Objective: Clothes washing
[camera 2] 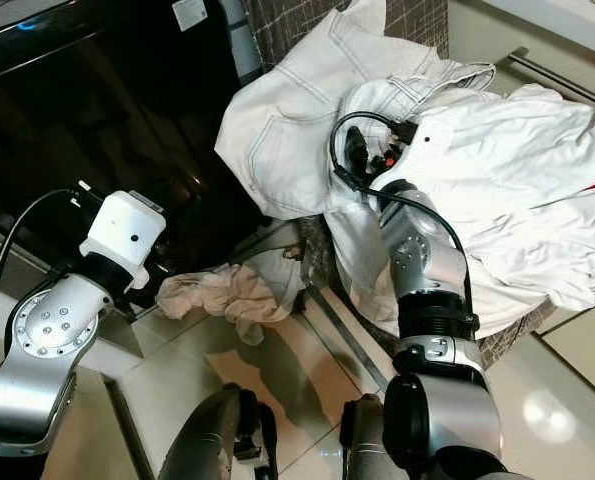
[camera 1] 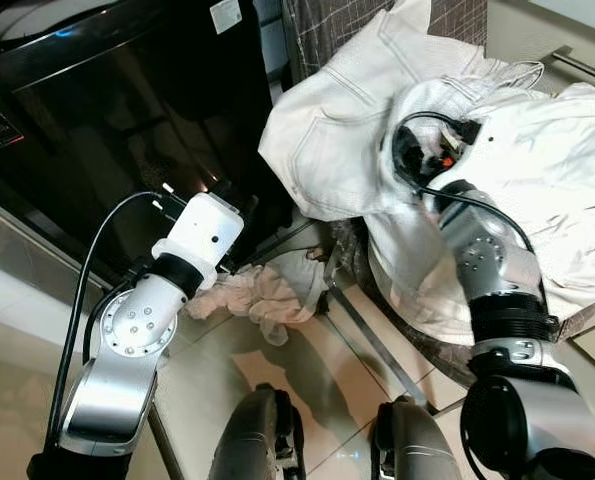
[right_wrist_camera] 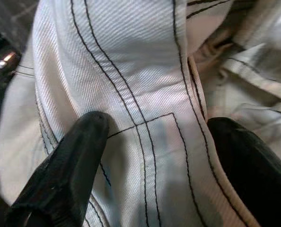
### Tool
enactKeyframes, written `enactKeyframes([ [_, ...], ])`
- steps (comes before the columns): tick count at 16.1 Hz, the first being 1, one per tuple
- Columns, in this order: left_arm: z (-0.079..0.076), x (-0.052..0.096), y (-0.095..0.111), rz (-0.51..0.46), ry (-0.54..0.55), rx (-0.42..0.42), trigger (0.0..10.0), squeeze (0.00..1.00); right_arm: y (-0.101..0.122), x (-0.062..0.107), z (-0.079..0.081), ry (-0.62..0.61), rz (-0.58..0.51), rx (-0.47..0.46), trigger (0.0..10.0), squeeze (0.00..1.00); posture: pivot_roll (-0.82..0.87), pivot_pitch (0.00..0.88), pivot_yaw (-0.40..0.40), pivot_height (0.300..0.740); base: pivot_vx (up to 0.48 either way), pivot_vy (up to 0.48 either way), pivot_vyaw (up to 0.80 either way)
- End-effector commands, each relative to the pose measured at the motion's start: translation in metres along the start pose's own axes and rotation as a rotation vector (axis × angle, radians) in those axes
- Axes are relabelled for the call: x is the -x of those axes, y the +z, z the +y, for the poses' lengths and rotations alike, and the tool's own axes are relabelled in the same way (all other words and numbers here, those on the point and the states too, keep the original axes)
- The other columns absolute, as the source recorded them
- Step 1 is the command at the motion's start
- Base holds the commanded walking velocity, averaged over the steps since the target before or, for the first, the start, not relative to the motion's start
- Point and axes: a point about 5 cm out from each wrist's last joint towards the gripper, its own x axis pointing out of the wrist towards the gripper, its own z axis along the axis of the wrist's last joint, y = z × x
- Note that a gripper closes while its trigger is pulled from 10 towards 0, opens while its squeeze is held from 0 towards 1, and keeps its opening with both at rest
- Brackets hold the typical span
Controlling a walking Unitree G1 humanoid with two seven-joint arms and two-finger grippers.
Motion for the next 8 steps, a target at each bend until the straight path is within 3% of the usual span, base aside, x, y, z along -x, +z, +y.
enactKeyframes([
  [1,0.002,0.000,-0.001,0.006,0.013,-0.007,10.0,0.00,0.010,-0.006,0.023,0.101,-0.046,-0.006,0.0,0.00,0.15,0.183,0.095,0.679,0.000,0.000,0.00],
  [6,-0.001,-0.009,0.000,-0.010,0.019,0.002,10.0,0.00,0.004,-0.009,0.033,0.134,-0.054,-0.012,0.0,0.00,0.12,0.152,0.075,0.679,0.000,0.000,0.00],
  [8,-0.005,-0.020,0.001,-0.035,0.034,0.029,10.0,0.00,-0.002,-0.011,0.036,0.134,-0.045,-0.014,0.0,0.00,0.09,0.118,0.055,0.679,0.000,0.000,0.00],
])
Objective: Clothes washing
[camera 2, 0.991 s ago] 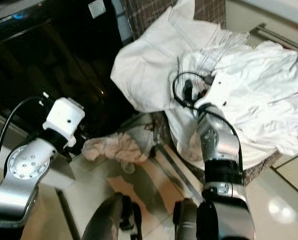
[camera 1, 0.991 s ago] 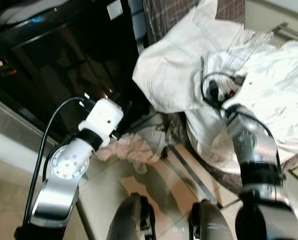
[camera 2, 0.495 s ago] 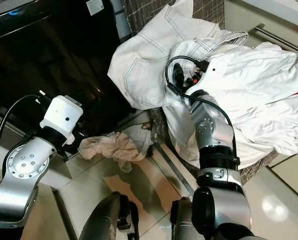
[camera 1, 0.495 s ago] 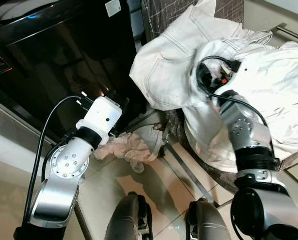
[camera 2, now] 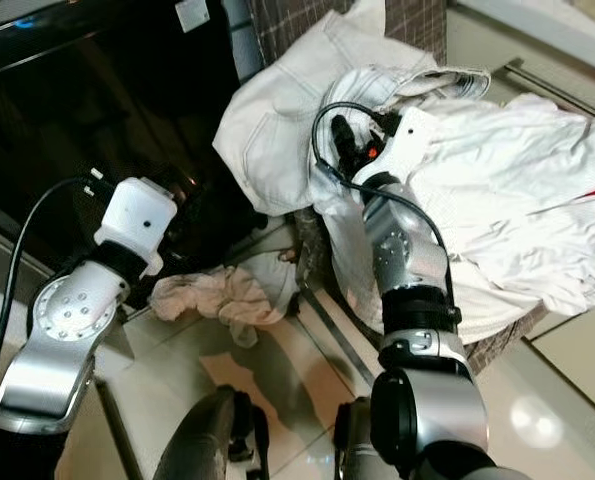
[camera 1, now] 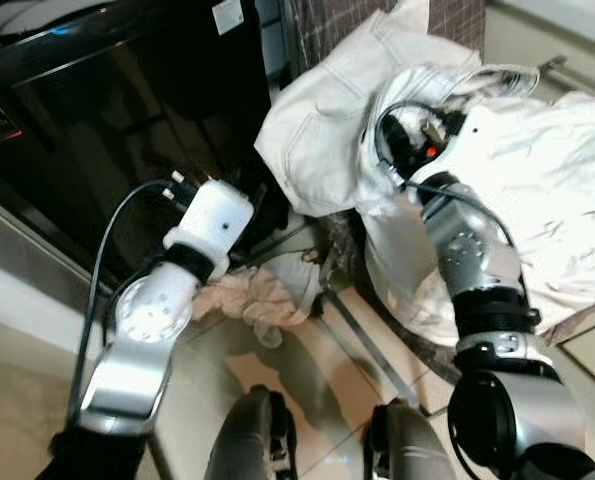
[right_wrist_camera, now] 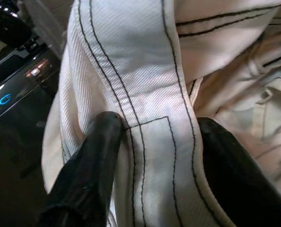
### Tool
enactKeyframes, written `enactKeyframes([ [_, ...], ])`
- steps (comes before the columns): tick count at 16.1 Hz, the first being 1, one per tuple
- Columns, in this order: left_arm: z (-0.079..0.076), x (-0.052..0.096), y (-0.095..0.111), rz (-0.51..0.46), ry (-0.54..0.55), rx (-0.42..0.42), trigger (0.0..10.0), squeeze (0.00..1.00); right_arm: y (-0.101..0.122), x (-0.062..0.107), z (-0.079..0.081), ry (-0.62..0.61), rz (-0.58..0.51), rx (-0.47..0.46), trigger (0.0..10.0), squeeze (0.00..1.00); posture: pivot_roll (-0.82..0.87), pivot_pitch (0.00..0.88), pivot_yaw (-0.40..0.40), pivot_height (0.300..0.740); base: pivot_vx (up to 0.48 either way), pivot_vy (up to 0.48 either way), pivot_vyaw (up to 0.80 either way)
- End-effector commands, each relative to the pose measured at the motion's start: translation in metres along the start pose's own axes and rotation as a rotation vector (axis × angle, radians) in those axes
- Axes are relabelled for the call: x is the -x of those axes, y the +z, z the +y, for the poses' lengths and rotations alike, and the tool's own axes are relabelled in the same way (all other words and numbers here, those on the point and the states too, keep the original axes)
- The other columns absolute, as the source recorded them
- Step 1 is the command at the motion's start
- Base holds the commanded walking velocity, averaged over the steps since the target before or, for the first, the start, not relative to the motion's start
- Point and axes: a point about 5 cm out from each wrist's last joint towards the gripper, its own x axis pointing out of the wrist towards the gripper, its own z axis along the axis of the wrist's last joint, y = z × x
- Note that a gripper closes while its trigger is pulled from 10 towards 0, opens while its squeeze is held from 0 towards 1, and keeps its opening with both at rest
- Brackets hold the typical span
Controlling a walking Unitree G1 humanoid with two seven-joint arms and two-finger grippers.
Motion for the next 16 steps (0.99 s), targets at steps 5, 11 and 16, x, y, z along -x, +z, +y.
enactKeyframes([
  [5,-0.015,-0.018,-0.005,-0.017,0.011,0.047,10.0,0.00,-0.024,0.001,0.009,0.042,0.098,0.151,0.0,0.00,0.01,0.057,0.017,0.679,0.000,0.000,0.00],
  [11,-0.022,-0.028,-0.010,-0.030,0.010,0.074,10.0,0.00,-0.028,0.018,-0.014,-0.048,0.095,0.248,0.0,0.00,-0.04,0.030,0.029,0.679,0.000,0.000,0.00],
  [16,-0.027,-0.030,-0.013,-0.026,-0.003,0.048,10.0,0.00,-0.026,0.021,-0.019,-0.075,0.084,0.274,0.0,0.00,-0.04,0.031,0.040,0.709,0.290,-0.246,0.00],
])
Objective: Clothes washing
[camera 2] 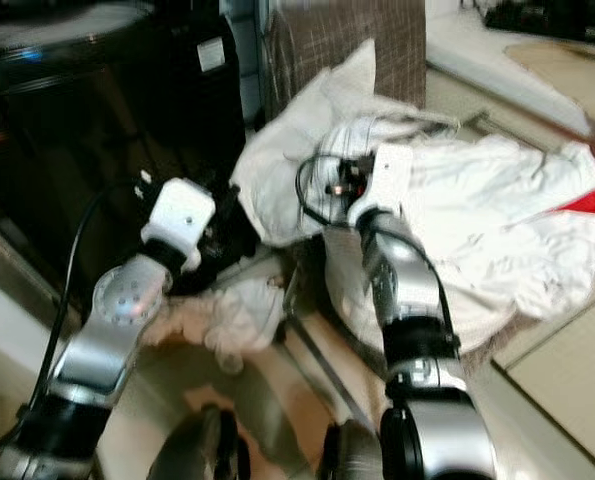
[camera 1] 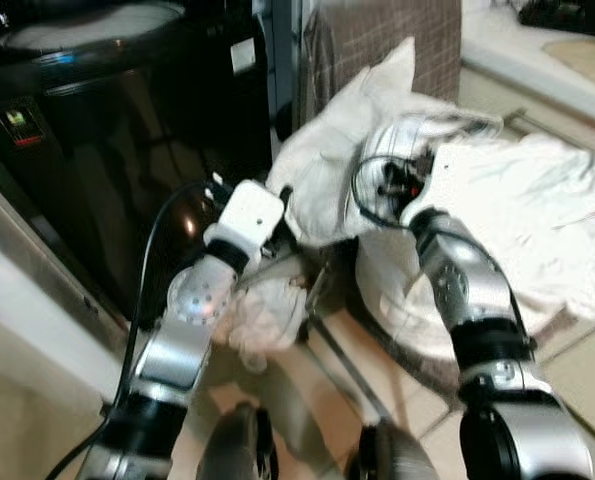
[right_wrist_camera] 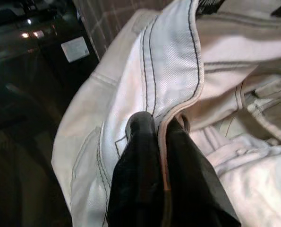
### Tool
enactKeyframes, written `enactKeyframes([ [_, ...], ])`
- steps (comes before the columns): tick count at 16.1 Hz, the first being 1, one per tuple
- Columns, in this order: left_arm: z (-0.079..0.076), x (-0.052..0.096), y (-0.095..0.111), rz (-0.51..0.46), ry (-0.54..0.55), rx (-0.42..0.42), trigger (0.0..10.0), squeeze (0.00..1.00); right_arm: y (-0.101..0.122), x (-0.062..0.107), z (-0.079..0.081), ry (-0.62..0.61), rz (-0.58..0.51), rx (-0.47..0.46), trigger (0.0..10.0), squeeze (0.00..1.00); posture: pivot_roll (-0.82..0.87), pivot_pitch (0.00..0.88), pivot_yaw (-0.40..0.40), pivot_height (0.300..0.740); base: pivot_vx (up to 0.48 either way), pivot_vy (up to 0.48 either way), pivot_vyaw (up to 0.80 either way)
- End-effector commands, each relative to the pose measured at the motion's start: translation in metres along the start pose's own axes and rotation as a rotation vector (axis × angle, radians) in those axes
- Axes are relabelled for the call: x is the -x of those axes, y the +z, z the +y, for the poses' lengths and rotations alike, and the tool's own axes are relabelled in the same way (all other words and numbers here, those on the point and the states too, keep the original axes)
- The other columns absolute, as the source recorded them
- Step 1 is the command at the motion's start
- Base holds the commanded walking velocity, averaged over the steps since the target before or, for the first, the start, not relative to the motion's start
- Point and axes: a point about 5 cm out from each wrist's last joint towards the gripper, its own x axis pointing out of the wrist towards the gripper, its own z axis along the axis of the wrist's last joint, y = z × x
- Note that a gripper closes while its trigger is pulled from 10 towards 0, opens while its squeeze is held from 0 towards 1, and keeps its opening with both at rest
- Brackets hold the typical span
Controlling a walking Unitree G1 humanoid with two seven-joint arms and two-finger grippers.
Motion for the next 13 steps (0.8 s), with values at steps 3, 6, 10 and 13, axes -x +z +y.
enactKeyframes([
  [3,0.005,-0.003,0.003,-0.013,0.036,-0.004,10.0,0.00,0.004,-0.001,0.002,0.021,-0.006,0.049,0.0,0.00,-0.04,0.029,0.033,0.733,0.000,0.000,0.00],
  [6,0.004,-0.002,0.002,-0.018,0.040,0.004,10.0,0.00,0.009,-0.005,0.002,0.028,-0.015,0.073,0.0,0.00,-0.03,0.019,0.018,0.740,0.000,0.000,0.00],
  [10,0.006,0.000,0.001,-0.011,0.063,0.002,10.0,0.00,0.010,-0.010,0.011,0.073,0.002,0.149,0.0,0.00,-0.02,0.030,0.009,0.740,0.000,0.000,0.00],
  [13,0.007,0.001,0.000,-0.002,0.080,0.004,10.0,0.00,0.012,-0.010,0.014,0.091,-0.014,0.172,0.0,0.00,-0.01,0.032,0.005,0.740,0.000,0.000,0.00],
])
